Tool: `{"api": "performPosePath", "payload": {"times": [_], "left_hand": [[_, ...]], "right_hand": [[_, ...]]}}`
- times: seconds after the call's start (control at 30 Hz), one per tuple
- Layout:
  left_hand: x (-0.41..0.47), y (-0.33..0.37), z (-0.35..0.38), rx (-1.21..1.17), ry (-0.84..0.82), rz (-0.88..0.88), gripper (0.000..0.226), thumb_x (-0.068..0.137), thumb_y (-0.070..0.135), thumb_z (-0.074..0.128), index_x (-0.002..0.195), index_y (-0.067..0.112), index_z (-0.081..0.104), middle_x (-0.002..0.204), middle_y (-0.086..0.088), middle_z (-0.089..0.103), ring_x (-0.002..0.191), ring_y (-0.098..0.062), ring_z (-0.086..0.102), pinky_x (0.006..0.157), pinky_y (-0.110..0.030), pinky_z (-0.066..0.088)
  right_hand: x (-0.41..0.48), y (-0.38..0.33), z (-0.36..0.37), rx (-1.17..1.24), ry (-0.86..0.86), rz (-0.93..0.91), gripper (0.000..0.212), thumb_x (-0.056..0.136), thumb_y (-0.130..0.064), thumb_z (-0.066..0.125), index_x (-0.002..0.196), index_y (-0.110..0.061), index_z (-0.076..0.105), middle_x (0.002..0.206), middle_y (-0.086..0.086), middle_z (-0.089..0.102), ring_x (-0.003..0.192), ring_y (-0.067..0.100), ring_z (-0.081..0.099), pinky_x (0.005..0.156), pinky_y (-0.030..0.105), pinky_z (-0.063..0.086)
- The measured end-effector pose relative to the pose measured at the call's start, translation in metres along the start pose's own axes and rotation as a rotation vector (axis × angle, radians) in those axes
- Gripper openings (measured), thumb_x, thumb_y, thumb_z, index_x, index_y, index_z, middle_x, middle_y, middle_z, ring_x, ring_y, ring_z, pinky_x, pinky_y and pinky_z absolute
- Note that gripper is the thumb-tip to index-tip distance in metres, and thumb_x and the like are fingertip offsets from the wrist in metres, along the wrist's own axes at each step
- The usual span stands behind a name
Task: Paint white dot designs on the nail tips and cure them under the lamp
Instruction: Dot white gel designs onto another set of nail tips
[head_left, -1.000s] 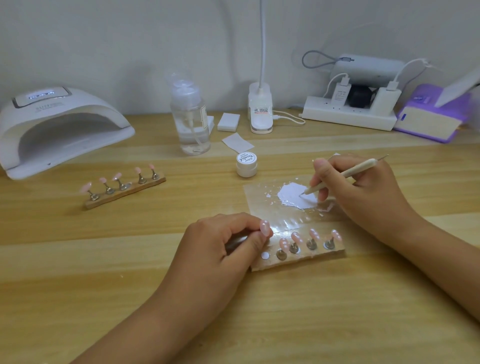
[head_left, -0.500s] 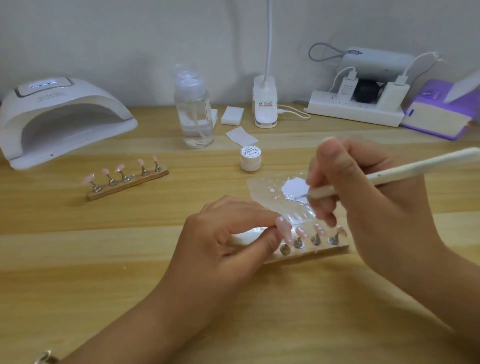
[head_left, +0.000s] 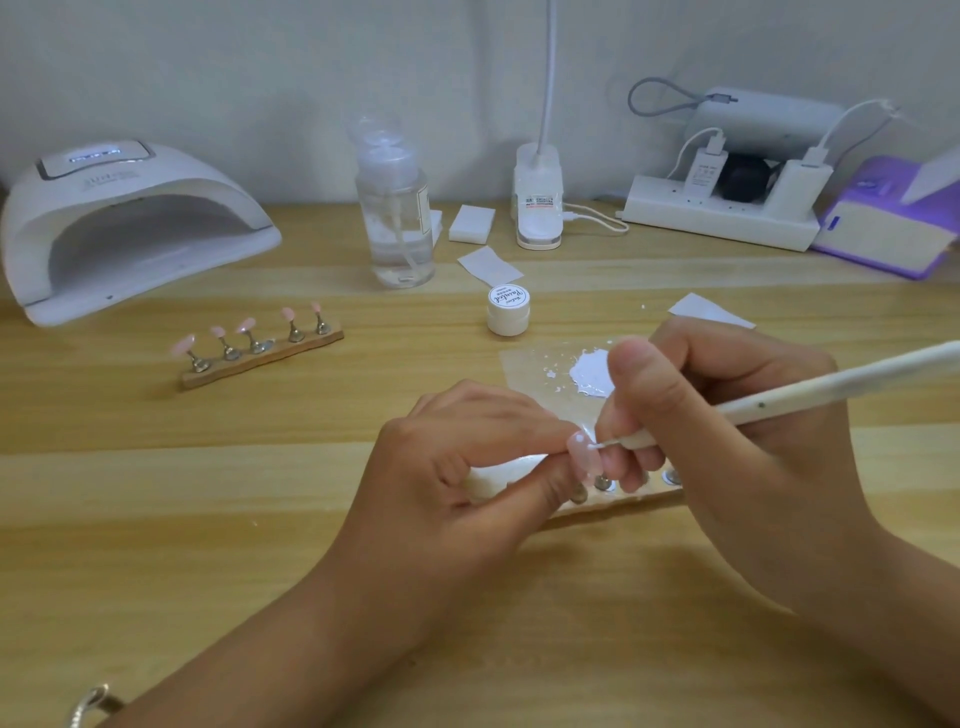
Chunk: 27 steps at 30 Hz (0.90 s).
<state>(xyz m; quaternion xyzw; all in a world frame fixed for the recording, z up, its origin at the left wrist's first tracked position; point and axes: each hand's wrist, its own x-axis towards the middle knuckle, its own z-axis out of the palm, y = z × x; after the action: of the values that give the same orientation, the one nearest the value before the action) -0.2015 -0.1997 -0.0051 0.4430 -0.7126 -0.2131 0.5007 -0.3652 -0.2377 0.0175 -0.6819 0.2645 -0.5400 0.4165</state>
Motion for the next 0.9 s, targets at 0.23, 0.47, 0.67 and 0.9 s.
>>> {"api": "performPosePath", "payload": {"times": [0.23,0.47,0.67,0.9], "left_hand": [[0.0003,-0.0001,0.0003,0.004,0.008,0.007,0.012,0.089,0.030,0.068,0.086,0.025,0.079,0.086,0.015,0.075,0.094,-0.017,0.069,0.087,-0.049,0.049],[0.0004,0.0002,-0.0004,-0.006,0.002,0.015,0.009,0.089,0.030,0.070,0.087,0.029,0.079,0.086,0.016,0.075,0.093,-0.016,0.069,0.086,-0.047,0.050],[-0.0001,0.0011,-0.0004,-0.003,0.003,0.018,0.011,0.089,0.031,0.068,0.087,0.031,0.078,0.086,0.016,0.074,0.093,-0.014,0.068,0.086,-0.045,0.050],[-0.0001,0.0003,-0.0008,-0.004,0.000,0.019,0.011,0.088,0.030,0.068,0.088,0.029,0.079,0.086,0.015,0.075,0.093,-0.016,0.068,0.086,-0.046,0.050]], "right_hand": [[0.0003,0.0019,-0.0001,-0.010,0.001,0.001,0.038,0.093,-0.023,0.059,0.058,-0.008,0.056,0.050,-0.003,0.059,0.040,0.013,0.055,0.046,0.018,0.043],[-0.0002,0.0019,-0.0005,-0.040,-0.010,0.008,0.038,0.094,-0.022,0.058,0.060,-0.005,0.054,0.049,-0.002,0.059,0.041,0.010,0.055,0.047,0.015,0.042],[-0.0005,0.0022,-0.0006,-0.031,-0.017,0.012,0.040,0.094,-0.022,0.058,0.060,-0.002,0.054,0.050,-0.002,0.059,0.041,0.011,0.055,0.046,0.017,0.043],[-0.0005,0.0017,-0.0003,-0.041,-0.019,0.002,0.038,0.094,-0.021,0.058,0.060,-0.003,0.054,0.050,-0.001,0.059,0.041,0.010,0.055,0.046,0.015,0.042]]}}
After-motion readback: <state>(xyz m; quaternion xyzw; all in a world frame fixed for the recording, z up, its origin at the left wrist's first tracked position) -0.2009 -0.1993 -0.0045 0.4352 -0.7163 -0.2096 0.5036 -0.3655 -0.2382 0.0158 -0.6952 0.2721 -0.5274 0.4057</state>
